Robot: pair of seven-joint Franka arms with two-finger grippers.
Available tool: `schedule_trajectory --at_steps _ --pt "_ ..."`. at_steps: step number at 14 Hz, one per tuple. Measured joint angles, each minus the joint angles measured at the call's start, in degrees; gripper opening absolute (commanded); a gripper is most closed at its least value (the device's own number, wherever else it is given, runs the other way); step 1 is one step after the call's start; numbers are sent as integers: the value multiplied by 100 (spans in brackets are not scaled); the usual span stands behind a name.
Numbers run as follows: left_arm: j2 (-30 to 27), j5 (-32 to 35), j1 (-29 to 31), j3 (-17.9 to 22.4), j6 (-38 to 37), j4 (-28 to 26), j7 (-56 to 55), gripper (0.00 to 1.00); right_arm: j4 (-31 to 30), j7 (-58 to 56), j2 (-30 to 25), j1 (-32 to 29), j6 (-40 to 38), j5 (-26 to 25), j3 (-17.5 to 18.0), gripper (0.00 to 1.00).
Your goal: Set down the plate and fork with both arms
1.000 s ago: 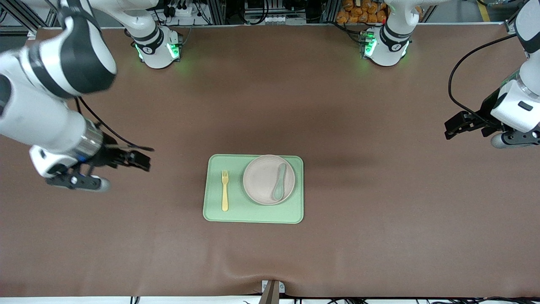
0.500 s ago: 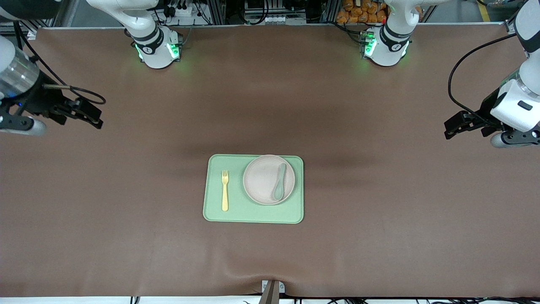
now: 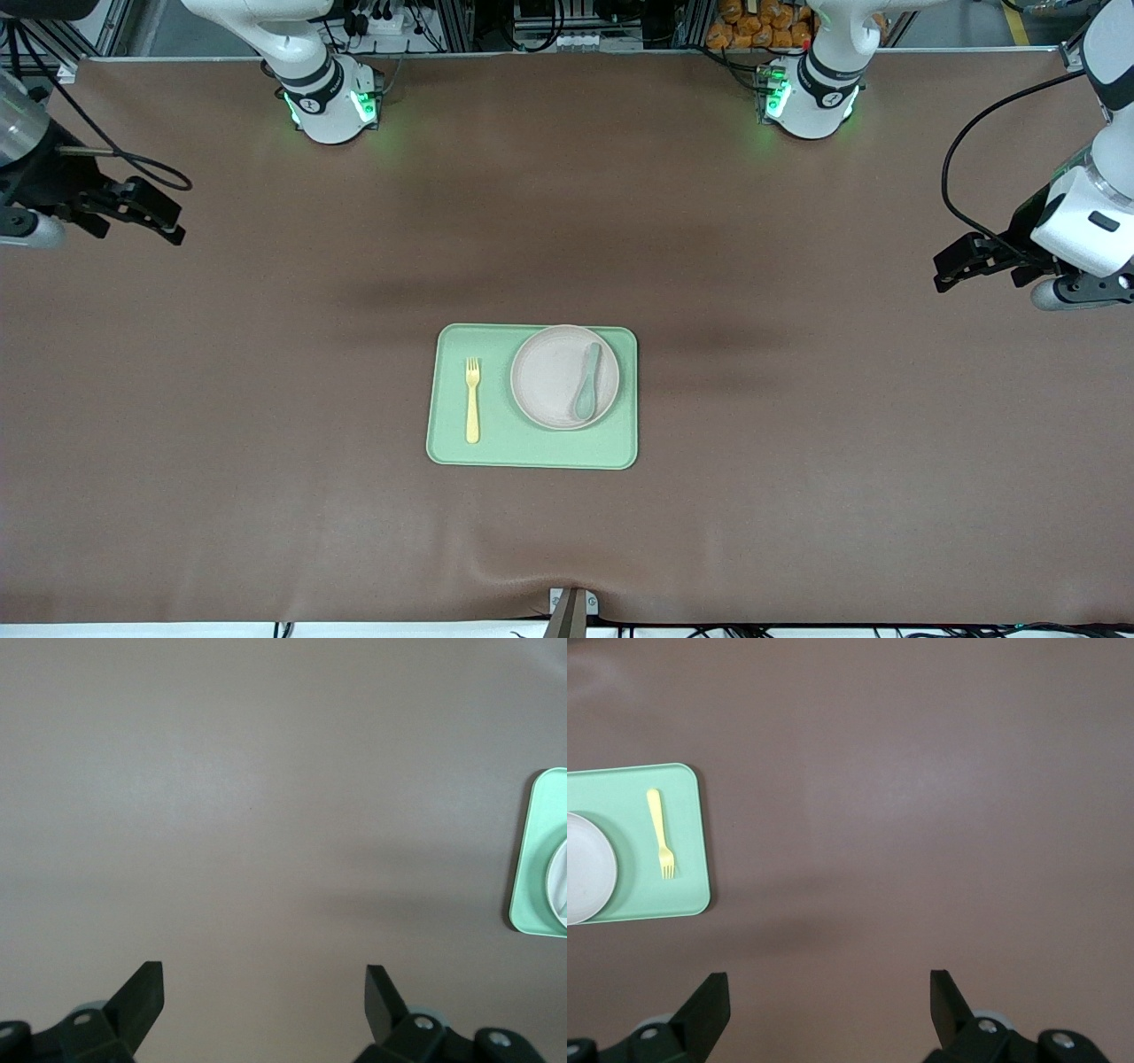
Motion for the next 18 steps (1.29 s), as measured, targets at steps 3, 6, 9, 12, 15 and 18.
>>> schedule_trajectory --at_steps 3,6,9,12,15,18 --pt "0 0 0 0 0 4 0 100 347 -242 284 -83 -31 19 -49 100" --pt "0 0 -1 -1 0 14 1 100 458 -289 392 -87 -122 19 -48 100" --pt "-15 0 -3 -28 -85 68 26 100 490 -297 396 -87 -146 19 -48 100" --pt "-127 0 -6 -139 -452 185 247 100 505 -300 396 -87 -152 19 -48 100" --pt "-315 0 7 -143 -773 229 580 100 507 -304 398 -87 -153 19 -47 100" --pt "-463 0 15 -138 -862 230 609 100 509 -307 398 -87 -153 19 -47 100"
